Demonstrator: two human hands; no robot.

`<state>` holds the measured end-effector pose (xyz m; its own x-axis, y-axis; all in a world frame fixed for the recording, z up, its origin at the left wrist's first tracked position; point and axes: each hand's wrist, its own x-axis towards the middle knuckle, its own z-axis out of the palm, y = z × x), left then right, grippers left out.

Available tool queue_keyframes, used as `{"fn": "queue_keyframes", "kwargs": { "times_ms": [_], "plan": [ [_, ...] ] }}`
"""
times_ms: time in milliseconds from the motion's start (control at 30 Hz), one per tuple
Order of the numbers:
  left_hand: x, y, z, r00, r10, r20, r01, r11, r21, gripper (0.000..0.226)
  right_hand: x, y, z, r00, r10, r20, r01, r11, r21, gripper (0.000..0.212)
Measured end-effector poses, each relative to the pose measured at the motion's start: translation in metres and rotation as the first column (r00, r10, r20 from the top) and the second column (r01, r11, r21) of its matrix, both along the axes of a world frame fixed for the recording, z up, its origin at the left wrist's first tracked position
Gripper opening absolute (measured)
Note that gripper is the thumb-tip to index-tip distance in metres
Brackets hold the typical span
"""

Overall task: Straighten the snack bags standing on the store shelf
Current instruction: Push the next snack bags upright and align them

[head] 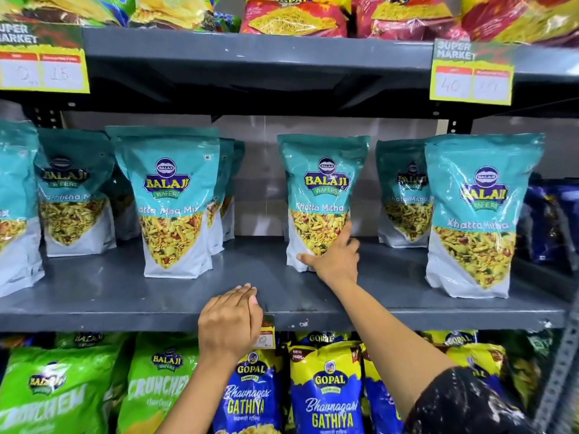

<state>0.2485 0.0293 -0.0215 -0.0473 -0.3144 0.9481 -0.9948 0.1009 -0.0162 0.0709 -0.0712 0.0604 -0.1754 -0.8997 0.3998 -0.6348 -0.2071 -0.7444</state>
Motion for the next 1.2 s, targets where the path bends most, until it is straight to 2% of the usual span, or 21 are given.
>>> {"fn": "queue_keyframes", "kwargs": {
  "times_ms": [733, 967, 1033, 1133, 1200],
  "plan": [
    [-0.004, 0.011, 0.007, 0.999, 0.039, -0.023, -0.034, 0.979, 0.201, 0.043, -0.022, 0.129, -0.009, 0.986, -0.115, -0.119, 0.107, 0.991, -0.078, 0.133],
    [-0.007, 0.015, 0.009, 0.998, 0.052, -0.039, -0.042, 0.973, 0.227, 0.043, -0.024, 0.141, -0.011, 0.994, -0.078, -0.080, 0.072, 0.994, -0.077, 0.132],
    [-0.007, 0.015, 0.010, 0.998, 0.050, -0.036, -0.041, 0.974, 0.224, 0.043, -0.019, 0.147, -0.013, 0.982, -0.145, -0.121, 0.119, 0.972, -0.202, 0.132],
    [-0.007, 0.016, 0.010, 0.999, 0.046, -0.026, -0.040, 0.977, 0.208, 0.043, -0.008, 0.151, -0.012, 0.949, -0.248, -0.195, 0.134, 0.876, -0.463, 0.118],
    [-0.007, 0.017, 0.010, 0.998, 0.045, -0.032, -0.038, 0.978, 0.204, 0.044, -0.003, 0.149, -0.009, 0.925, -0.276, -0.260, 0.115, 0.859, -0.500, 0.109]
  ]
}}
